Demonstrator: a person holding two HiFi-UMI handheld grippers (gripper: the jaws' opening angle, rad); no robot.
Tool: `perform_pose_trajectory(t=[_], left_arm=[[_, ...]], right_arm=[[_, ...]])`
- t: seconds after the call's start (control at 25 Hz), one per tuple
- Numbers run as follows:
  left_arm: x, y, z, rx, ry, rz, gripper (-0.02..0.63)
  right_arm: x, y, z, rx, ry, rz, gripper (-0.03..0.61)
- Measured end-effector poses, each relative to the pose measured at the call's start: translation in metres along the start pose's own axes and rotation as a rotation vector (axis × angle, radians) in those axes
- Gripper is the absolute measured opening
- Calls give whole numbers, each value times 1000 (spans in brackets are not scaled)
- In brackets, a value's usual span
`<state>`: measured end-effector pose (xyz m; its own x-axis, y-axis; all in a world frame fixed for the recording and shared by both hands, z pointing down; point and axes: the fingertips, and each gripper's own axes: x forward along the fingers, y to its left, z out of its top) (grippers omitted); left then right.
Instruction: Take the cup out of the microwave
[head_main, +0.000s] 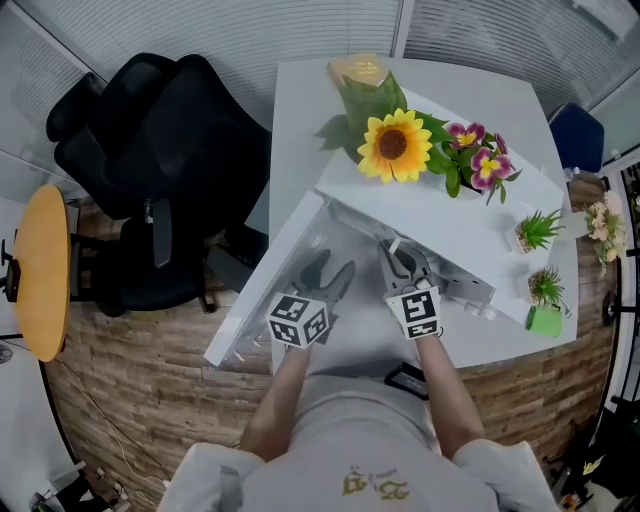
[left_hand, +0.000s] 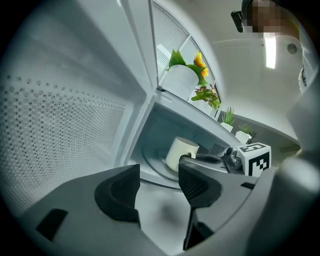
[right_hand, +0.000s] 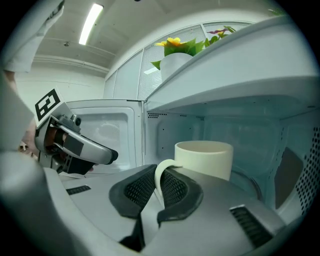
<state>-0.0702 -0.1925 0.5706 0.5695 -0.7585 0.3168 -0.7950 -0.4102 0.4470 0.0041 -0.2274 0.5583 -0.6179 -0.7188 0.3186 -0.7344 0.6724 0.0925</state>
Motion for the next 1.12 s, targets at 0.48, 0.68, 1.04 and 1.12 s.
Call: perform_pose_trajectory(t=[0.48, 0.68, 1.04, 1.12], left_arm=[[-4, -10, 14, 32, -33, 5, 236], [-10, -20, 15, 49, -41, 6, 236], [-26, -30, 19, 66, -71, 19, 236], [-29, -31, 21, 69, -81, 24, 236]], right_arm=[[-28, 12, 2, 3, -20, 8, 29], [-43, 23, 5, 5, -33, 23, 29], [-64, 40, 12, -1, -71, 65, 29], [-67, 44, 14, 5, -79, 74, 29]])
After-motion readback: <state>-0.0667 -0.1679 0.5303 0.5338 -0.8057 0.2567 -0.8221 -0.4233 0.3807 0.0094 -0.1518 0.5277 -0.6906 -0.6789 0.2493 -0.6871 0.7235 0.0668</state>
